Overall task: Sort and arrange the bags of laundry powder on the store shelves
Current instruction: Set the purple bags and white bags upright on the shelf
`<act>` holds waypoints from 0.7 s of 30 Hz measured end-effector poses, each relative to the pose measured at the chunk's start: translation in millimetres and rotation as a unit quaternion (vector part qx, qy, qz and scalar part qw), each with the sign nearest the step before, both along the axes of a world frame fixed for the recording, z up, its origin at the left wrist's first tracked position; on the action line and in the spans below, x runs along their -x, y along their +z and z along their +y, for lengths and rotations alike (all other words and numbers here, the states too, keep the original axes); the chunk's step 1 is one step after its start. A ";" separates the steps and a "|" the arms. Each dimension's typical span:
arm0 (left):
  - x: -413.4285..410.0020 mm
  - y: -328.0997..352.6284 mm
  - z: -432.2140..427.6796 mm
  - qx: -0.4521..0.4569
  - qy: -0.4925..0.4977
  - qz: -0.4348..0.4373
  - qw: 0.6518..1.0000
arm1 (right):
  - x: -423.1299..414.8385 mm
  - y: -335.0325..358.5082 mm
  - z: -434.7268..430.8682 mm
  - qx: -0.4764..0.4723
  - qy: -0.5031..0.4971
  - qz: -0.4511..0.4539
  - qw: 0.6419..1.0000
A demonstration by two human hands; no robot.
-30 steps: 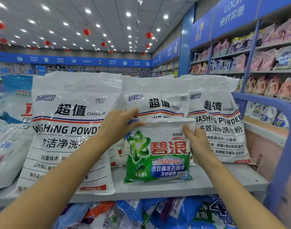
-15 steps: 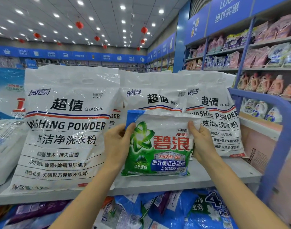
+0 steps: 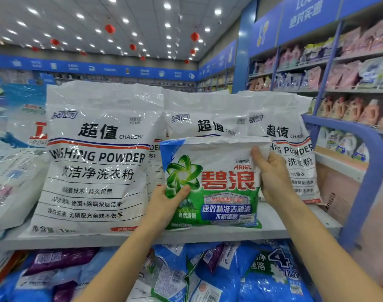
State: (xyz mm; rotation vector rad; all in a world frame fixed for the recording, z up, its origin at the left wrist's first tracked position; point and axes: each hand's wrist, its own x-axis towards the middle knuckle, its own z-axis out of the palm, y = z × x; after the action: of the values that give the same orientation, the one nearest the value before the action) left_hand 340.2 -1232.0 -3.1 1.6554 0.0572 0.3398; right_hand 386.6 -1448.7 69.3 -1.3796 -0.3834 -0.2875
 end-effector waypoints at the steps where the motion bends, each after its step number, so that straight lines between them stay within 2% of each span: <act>1: 8.2 1.1 -1.9 0.041 0.016 0.002 0.999 | 9.8 11.2 1.9 0.030 0.007 -0.029 0.999; 3: 26.6 0.8 -3.2 0.182 0.022 0.022 0.983 | 31.6 32.0 12.6 0.082 0.034 -0.085 0.992; 5: 46.4 -6.1 -1.4 0.297 -0.013 0.026 0.954 | 51.6 46.0 31.6 0.107 0.068 -0.124 0.984; 9: 88.0 -31.9 14.9 0.404 -0.034 0.021 0.914 | 81.4 51.9 80.1 0.134 0.107 -0.183 0.968; 11: 111.2 -40.5 32.8 0.420 -0.019 0.006 0.907 | 92.0 48.2 104.0 0.138 0.139 -0.188 0.962; 14: 149.9 -43.7 69.0 0.393 0.036 -0.018 0.919 | 101.3 41.3 142.4 0.122 0.211 -0.153 0.958; 17: 190.4 -39.7 109.3 0.354 0.144 -0.059 0.922 | 109.5 33.4 192.0 0.093 0.294 -0.099 0.946; 21: 253.8 -36.2 168.9 0.322 0.275 -0.098 0.901 | 134.2 10.5 276.8 0.055 0.405 -0.011 0.913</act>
State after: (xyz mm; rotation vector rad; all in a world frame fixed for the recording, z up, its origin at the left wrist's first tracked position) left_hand 86.4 -1063.1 -39.3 0.9120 0.4462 0.8185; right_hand 252.4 -1171.9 79.8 -1.2127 -0.9595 0.4114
